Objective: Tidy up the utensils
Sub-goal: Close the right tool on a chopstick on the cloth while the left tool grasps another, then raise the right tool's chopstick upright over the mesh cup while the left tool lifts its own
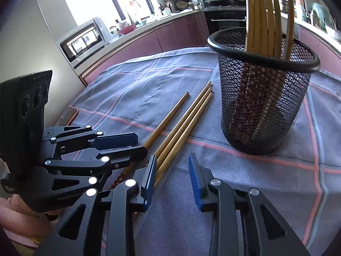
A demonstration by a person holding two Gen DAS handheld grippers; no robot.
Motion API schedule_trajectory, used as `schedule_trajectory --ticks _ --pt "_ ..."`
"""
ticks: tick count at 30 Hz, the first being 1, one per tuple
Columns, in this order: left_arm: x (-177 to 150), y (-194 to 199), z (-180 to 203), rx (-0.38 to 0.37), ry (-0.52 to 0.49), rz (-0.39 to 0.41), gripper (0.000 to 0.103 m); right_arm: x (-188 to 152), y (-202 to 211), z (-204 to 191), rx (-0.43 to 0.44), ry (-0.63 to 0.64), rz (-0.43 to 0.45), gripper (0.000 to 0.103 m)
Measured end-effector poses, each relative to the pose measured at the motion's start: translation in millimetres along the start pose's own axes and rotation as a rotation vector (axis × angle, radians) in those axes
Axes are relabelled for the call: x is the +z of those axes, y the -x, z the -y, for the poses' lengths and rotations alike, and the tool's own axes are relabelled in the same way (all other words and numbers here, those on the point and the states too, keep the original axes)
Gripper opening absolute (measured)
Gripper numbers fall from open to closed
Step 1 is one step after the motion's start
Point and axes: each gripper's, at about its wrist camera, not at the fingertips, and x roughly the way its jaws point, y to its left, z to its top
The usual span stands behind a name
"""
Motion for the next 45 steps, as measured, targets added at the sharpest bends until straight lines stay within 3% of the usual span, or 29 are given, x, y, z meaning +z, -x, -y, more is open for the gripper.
schedule_trajectory --ticks 22,25,28,30,37,45 --pt "10 -10 -7 0.012 0.003 -0.009 0.020 9 -8 -4 -0.094 0.051 -0.036 0.022" --pt "14 -14 -7 0.014 0.008 -0.011 0.020 11 -10 -1 -0.105 0.028 -0.028 0.016" --pt "16 -16 -7 0.021 0.020 -0.007 0.017 11 -9 4 -0.089 -0.016 -0.020 0.011" --pt "15 -16 -7 0.020 0.028 -0.005 0.011 9 -8 9 -0.078 -0.044 -0.010 0.009" --pt "13 -8 -11 0.012 0.079 0.019 0.008 4 3 23 -0.046 -0.110 0.027 0.005" --pt "6 6 -7 -0.018 0.046 0.033 0.008 6 11 18 0.017 -0.078 0.040 0.005"
